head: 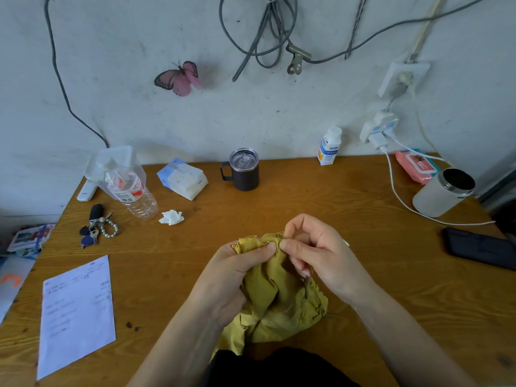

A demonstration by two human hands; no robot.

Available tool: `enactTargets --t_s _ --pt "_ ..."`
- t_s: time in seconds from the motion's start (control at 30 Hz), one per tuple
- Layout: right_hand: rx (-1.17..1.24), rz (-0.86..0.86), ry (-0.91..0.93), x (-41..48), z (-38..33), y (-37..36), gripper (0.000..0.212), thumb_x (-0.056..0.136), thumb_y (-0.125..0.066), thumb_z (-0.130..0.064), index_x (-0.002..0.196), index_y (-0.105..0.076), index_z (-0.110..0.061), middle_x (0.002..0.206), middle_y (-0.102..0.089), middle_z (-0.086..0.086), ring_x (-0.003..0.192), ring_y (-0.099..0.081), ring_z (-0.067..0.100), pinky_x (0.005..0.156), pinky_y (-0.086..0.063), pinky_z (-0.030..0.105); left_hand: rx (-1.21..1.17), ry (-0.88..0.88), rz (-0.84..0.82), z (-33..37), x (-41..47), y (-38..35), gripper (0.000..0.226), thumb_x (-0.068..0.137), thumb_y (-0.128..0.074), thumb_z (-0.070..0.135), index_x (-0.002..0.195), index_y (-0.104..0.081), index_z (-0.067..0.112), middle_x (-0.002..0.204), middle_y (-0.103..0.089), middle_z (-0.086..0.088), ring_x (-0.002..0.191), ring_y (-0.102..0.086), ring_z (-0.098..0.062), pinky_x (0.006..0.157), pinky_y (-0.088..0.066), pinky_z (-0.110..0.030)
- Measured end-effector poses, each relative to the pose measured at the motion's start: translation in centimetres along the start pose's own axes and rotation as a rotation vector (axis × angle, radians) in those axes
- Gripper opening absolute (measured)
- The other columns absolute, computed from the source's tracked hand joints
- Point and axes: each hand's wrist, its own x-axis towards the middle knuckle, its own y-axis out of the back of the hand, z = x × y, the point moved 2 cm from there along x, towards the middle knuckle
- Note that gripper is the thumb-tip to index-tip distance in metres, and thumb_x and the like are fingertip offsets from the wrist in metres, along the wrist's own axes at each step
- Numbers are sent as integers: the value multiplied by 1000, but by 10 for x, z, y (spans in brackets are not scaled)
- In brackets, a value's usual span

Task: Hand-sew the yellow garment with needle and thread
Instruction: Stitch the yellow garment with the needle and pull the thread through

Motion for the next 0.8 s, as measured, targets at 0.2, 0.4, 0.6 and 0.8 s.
enactTargets --t_s 0.2,0.4,0.6,0.8 --pt "-47 -50 -13 3 2 -3 18 81 -59 -33 85 -55 -16 52 -51 -6 44 -44 8 45 -40 17 6 6 20 -7 -1 -1 20 77 -64 10 83 -73 -7 82 -72 -25 75 -72 -31 68 -60 -35" --pt "-514 205 306 1 -3 -4 21 80 -65 -39 87 -66 -19 83 -59 -10 56 -50 8 52 -40 15 24 -62 116 -4 1 3 19 74 -67 14 82 -76 -1 85 -74 -22 76 -74 -30 62 -59 -32" --pt "-755 300 463 1 -5 -10 19 85 -64 -29 84 -69 -11 85 -59 -2 62 -45 -3 57 -37 9 117 -107 156 -4 3 2 16 66 -70 16 70 -77 3 72 -74 -17 65 -72 -25 56 -57 -28" --pt "-784 449 601 -2 -3 -18 20 91 -53 -17 79 -63 -4 85 -59 5 71 -49 0 58 -40 10 88 -80 142 -5 3 0 19 69 -71 18 73 -76 0 75 -74 -19 68 -72 -27 59 -57 -29"
